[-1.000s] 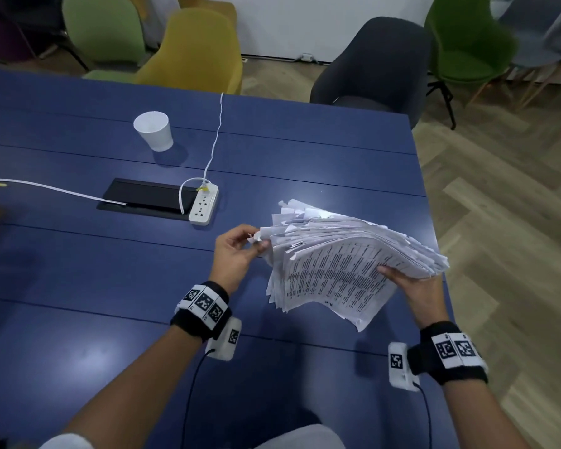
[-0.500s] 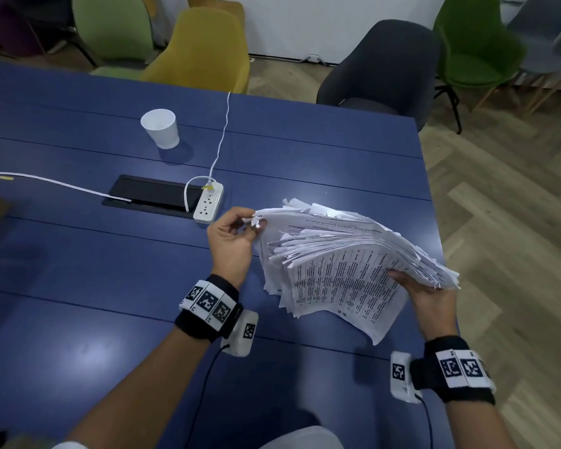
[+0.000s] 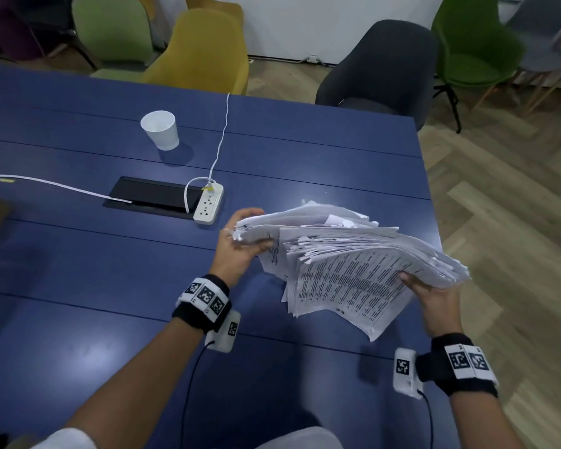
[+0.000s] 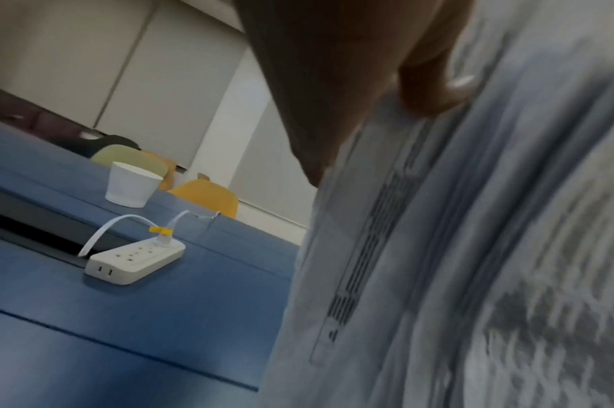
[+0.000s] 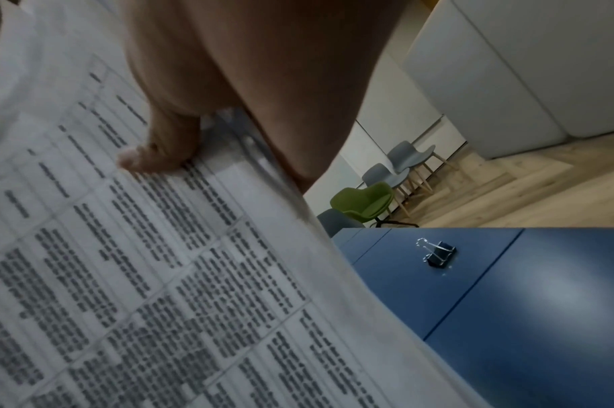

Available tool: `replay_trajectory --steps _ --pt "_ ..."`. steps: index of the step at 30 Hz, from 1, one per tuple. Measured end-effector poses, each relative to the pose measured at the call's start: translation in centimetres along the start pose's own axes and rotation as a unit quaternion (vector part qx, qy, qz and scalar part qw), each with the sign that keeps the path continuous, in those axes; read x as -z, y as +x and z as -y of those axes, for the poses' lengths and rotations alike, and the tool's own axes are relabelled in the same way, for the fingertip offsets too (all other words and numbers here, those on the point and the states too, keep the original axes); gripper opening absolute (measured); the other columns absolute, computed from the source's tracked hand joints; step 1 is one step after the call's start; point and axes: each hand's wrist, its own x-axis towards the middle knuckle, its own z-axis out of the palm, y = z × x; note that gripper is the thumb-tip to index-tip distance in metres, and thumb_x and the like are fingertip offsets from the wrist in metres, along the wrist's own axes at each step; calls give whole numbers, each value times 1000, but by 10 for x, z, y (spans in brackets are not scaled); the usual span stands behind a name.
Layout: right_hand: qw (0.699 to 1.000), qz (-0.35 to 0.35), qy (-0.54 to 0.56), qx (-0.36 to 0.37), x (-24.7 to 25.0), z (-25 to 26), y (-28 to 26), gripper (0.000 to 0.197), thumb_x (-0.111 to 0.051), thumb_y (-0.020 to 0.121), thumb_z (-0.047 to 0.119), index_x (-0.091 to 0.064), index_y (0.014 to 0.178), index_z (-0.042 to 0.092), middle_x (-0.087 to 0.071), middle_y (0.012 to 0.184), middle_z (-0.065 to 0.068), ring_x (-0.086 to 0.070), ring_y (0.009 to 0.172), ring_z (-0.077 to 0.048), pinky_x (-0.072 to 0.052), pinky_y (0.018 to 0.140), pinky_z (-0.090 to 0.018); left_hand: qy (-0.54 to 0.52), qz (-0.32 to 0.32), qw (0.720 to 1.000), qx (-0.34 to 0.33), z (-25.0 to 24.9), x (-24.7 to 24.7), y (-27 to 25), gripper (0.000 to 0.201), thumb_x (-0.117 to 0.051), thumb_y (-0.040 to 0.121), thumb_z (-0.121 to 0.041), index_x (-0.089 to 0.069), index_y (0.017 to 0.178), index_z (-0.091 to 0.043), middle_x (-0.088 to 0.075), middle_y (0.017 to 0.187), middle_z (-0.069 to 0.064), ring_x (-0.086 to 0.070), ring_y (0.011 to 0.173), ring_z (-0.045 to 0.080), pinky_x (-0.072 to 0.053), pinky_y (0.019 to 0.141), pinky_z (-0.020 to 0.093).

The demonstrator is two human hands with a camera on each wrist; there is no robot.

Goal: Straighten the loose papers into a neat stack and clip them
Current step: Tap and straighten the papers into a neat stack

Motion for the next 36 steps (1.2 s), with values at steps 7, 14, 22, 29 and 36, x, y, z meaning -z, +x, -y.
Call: replay_trajectory --steps 7,14,22,29,36 --pt "997 -3 -2 -73 -9 -20 -4 39 -78 68 -12 -69 98 10 -76 92 6 -71 89 -10 -57 78 -23 -3 -82 995 54 -1 -18 -3 20 -66 80 11 -67 85 -9 -73 74 -9 -69 72 3 -57 71 24" --pt "995 -46 -11 -89 22 -22 -8 42 -75 69 -13 -65 108 -1 -76 88 9 -70 88 -11 -57 77 -22 5 -304 952 -35 -28 51 34 28 -66 84 2 -63 111 4 -65 108 8 -65 80 3 -55 77 17" --pt "991 14 -17 -134 13 -23 -12 78 -87 38 49 -69 98 3 -73 79 22 -66 80 9 -54 84 -19 2 -259 964 -58 -34 29 53 16 -63 86 1 -62 99 -8 -65 86 -8 -63 66 -9 -54 67 16" --pt "995 34 5 -98 -17 -19 -5 77 -91 39 50 -69 95 2 -75 84 16 -67 85 6 -50 75 -9 56 31 996 69 -18 -41 19 34 -55 86 13 -60 65 -12 -63 49 -15 -55 48 -7 -46 53 16" --pt "993 31 19 -114 -11 -25 0 45 -80 57 2 -66 99 9 -76 91 5 -70 89 -10 -56 77 -25 34 197 973 115 -14 -59 -10 32 -51 92 6 -57 84 -25 -66 64 -30 -61 62 -13 -47 59 7"
